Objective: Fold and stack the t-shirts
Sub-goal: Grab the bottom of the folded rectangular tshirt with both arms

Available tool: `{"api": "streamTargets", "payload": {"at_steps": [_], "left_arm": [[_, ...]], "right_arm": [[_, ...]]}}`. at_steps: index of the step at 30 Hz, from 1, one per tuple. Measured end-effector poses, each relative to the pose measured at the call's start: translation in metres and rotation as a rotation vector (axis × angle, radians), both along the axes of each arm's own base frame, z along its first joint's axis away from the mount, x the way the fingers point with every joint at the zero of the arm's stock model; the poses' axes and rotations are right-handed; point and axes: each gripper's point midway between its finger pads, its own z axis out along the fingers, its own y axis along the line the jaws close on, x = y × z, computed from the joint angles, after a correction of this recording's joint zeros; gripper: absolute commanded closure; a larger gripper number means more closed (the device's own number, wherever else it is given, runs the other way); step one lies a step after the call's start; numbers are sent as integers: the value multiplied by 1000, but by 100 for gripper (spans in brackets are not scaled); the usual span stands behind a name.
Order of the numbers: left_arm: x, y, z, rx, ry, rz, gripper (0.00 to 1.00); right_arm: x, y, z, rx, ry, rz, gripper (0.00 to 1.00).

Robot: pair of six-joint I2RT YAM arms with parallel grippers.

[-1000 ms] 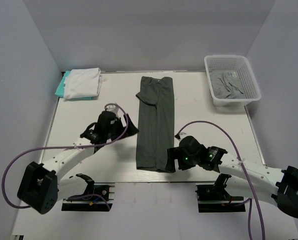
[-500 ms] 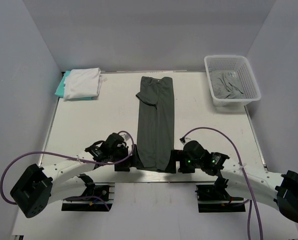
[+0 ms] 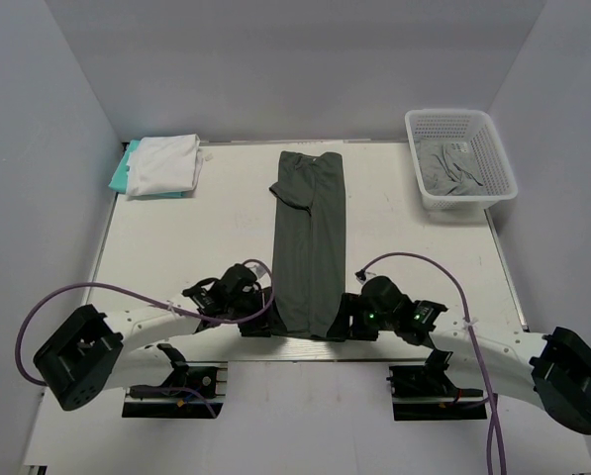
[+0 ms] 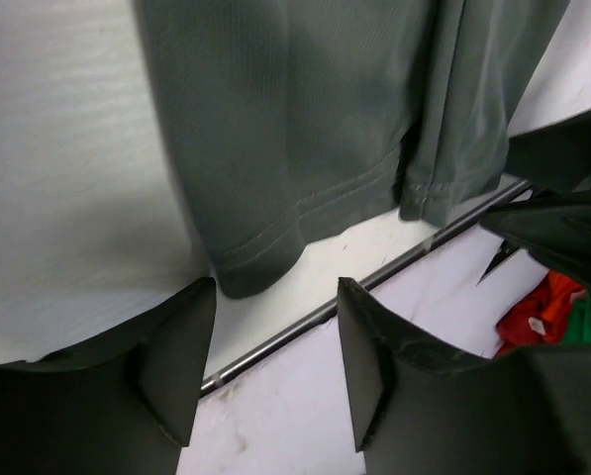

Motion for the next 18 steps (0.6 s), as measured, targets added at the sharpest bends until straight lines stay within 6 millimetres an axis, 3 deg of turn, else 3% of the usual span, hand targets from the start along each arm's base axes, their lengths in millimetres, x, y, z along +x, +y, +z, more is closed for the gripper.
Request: {"api": "streamTargets", "payload": {"at_steps": [2, 3, 5, 6, 10, 18], "left_arm": [[4, -3, -2, 4, -3, 8, 44], [6, -3, -3, 8, -1, 9, 54], [10, -5, -7, 27, -1, 16, 65], [12, -5, -8, 33, 3, 21, 78], [14, -5, -12, 56, -7, 24, 100], [27, 1, -9, 109, -76, 40, 100]], "right_arm": [[1, 0, -3, -7, 9, -4, 48], [0, 0, -4, -9, 18, -5, 58], [-1, -1, -8, -20, 33, -2, 66], [-2, -2, -10, -26, 41, -1, 76], [-3, -3, -15, -47, 64, 10, 100], [3, 1, -12, -90, 51, 40, 100]]}}
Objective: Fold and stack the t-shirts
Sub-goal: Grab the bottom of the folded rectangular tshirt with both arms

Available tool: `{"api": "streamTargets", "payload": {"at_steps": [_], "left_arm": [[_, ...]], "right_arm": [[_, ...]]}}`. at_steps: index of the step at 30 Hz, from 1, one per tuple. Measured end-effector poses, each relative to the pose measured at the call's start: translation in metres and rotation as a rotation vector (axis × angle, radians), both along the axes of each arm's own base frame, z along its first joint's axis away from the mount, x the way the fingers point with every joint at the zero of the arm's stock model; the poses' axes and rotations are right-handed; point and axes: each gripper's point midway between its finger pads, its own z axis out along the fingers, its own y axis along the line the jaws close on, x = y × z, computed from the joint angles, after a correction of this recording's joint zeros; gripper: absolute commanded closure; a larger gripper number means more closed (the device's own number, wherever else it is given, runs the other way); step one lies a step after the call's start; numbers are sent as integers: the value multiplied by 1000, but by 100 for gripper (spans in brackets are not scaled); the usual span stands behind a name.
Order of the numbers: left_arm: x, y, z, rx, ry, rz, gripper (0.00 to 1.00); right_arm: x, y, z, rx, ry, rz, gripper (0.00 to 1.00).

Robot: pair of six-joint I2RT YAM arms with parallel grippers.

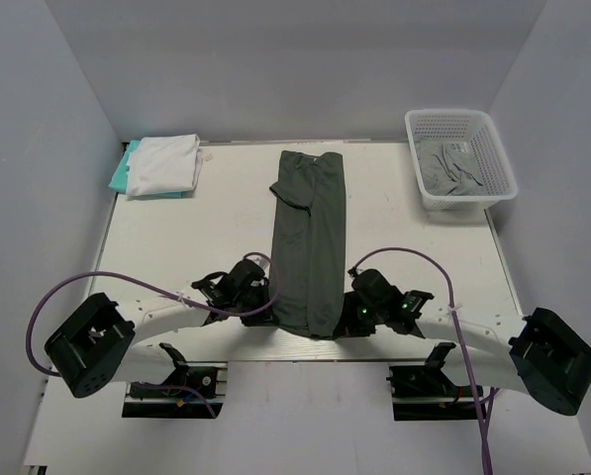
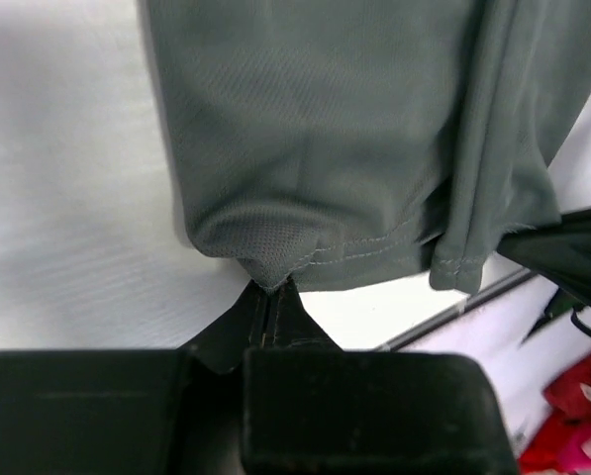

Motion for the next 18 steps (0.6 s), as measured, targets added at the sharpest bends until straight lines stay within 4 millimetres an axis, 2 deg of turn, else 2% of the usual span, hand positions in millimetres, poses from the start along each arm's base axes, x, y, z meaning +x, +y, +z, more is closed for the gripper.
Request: {"api": "streamTargets", "payload": {"at_steps": [2, 6, 13, 15, 18], "left_arm": [[6, -1, 5, 11, -26, -1, 100], [23, -8, 23, 15, -83, 4, 100], [75, -29, 79, 5, -229, 54, 100], [92, -35, 90, 24, -263, 74, 100], [120, -42, 99, 70, -299, 114, 100]], "right_arm": [[7, 1, 5, -17, -26, -4, 100], [31, 9, 28, -23, -112, -32, 100], [88, 17, 81, -55, -284, -99, 100], [106, 19, 90, -72, -318, -115, 100], [133, 18, 95, -121, -345, -142, 100]]}}
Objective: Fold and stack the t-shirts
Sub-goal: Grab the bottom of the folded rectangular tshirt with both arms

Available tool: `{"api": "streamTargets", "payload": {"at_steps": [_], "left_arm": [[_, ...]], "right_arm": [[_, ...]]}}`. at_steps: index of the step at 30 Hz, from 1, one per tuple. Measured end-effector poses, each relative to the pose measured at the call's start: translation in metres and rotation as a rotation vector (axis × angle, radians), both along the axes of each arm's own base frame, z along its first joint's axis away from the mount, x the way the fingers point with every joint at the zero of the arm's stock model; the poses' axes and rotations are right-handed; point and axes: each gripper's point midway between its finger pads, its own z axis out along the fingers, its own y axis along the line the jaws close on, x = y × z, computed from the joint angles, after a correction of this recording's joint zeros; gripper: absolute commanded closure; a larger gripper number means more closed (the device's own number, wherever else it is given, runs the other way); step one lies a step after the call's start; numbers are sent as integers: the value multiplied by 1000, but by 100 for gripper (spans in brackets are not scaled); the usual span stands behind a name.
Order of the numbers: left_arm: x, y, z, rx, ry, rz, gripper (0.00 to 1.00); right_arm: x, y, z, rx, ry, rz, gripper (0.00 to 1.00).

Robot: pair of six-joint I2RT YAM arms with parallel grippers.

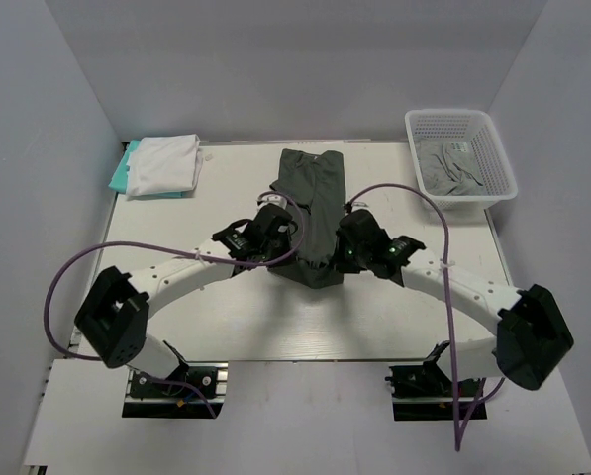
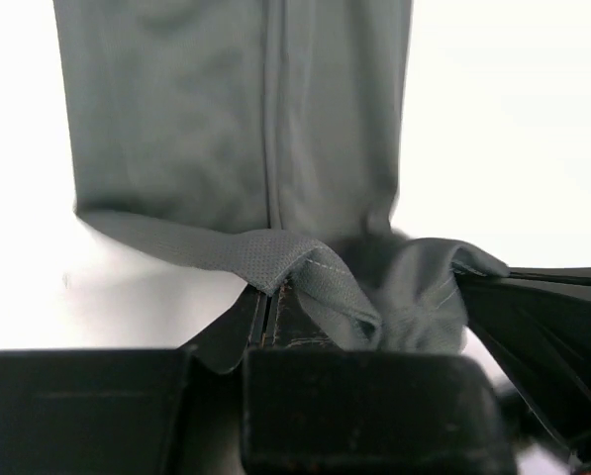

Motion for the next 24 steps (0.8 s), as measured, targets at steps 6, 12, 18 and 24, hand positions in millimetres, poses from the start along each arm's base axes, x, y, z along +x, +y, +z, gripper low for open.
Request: {"api": "streamTargets", "payload": {"at_steps": [6, 12, 18, 24], "left_arm": [[51, 5, -7, 102, -22, 113, 100], [96, 20, -19, 148, -19, 191, 100], [134, 14, -19, 140, -40, 189, 100], [160, 9, -20, 123, -42, 177, 100]], "right_arm": [[56, -9, 0, -67, -29, -62, 100], [106, -10, 5, -76, -56, -98, 100], [143, -10, 5, -55, -71, -105, 100], [165, -10, -4, -48, -49, -101, 100]]}}
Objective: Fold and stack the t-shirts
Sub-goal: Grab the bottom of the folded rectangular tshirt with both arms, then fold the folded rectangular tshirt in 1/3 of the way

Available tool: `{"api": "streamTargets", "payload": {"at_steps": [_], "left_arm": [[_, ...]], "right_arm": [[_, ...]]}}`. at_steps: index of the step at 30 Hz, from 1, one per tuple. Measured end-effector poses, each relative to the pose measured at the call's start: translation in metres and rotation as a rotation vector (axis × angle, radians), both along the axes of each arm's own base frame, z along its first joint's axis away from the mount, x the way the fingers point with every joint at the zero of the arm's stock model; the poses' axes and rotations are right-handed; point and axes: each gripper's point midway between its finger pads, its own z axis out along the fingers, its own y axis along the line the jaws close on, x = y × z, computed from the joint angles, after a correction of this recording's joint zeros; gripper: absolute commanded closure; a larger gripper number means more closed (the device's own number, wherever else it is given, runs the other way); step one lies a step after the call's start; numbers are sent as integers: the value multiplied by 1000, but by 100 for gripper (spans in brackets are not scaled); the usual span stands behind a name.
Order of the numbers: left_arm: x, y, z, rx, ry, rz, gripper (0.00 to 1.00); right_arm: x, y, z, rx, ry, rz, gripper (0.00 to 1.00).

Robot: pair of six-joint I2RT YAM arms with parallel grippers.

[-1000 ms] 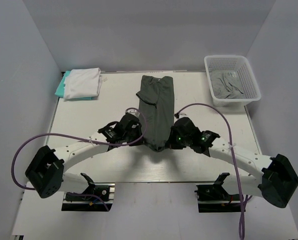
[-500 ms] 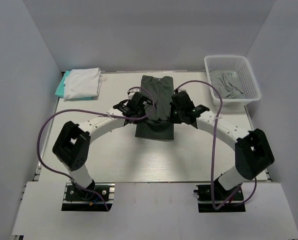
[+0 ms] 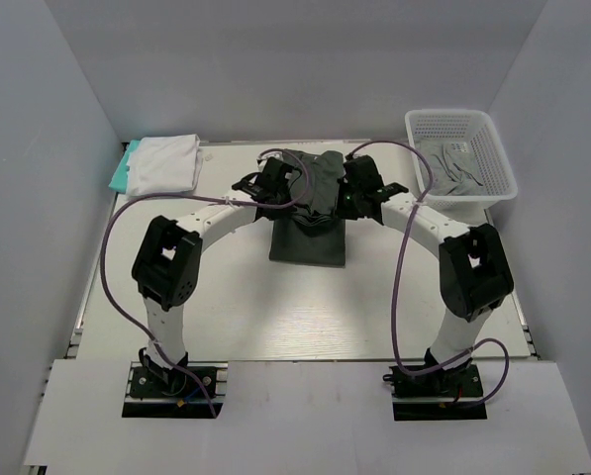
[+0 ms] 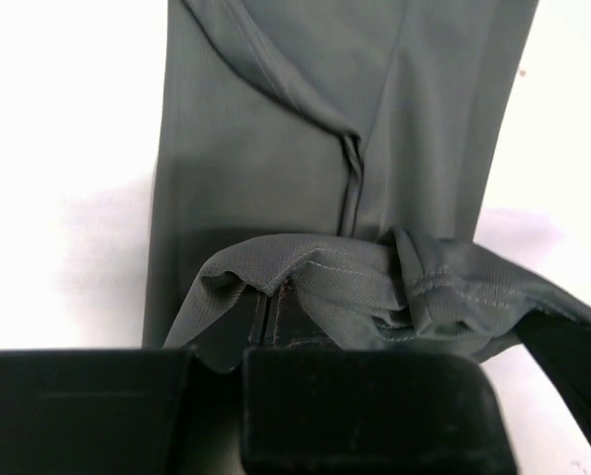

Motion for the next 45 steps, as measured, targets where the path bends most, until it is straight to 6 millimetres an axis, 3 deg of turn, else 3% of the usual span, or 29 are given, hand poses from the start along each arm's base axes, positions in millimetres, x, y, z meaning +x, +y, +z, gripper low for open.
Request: {"api": "streamTargets", "payload": {"at_steps": [10, 12, 14, 15, 16, 17, 18, 21, 24, 25, 27, 29, 31, 34, 36, 38, 42, 45], "left_arm": [[12, 12, -22, -5, 60, 5, 100], [16, 11, -25, -7, 64, 3, 93], [20, 9, -29, -8, 70, -5, 93], [23, 8, -30, -8, 71, -5, 78], [28, 8, -32, -6, 72, -7, 56], [34, 5, -33, -8, 70, -12, 19], [41, 3, -32, -13, 64, -14, 0], [61, 5, -28, -21, 48, 3, 0], [84, 17, -10, -27, 2, 45, 0], [92, 22, -1, -32, -16, 59, 0], [106, 30, 16, -45, -60, 80, 0], [109, 41, 25, -52, -84, 96, 0], [99, 51, 26, -53, -82, 101, 0], [67, 59, 16, -46, -38, 86, 0], [39, 64, 6, -45, 2, 79, 0], [-4, 79, -7, -35, 55, 85, 0], [-64, 107, -10, -15, 88, 121, 0], [-90, 125, -3, -3, 75, 167, 0]], "right_arm": [[28, 6, -23, 26, 59, 22, 100], [31, 6, -28, 30, 73, 17, 100], [33, 5, -32, 35, 89, 1, 100], [35, 4, -32, 38, 94, -8, 90], [37, 2, -33, 42, 101, -21, 78], [40, 2, -34, 47, 105, -31, 65], [45, 2, -34, 54, 108, -43, 57], [64, 2, -30, 62, 99, -69, 44], [92, 2, -14, 62, 51, -106, 34], [99, 1, -8, 64, 32, -113, 21], [103, -2, 4, 69, -3, -117, 10], [93, -4, 9, 82, -18, -89, 10], [71, -5, 9, 97, -6, -43, 10], [39, 6, 11, 136, 7, 66, 10], [25, 21, 11, 167, 1, 161, 10], [12, 42, 10, 199, 2, 262, 10], [-6, 84, 5, 267, 15, 424, 10], [-3, 108, -11, 293, 37, 483, 10]]}}
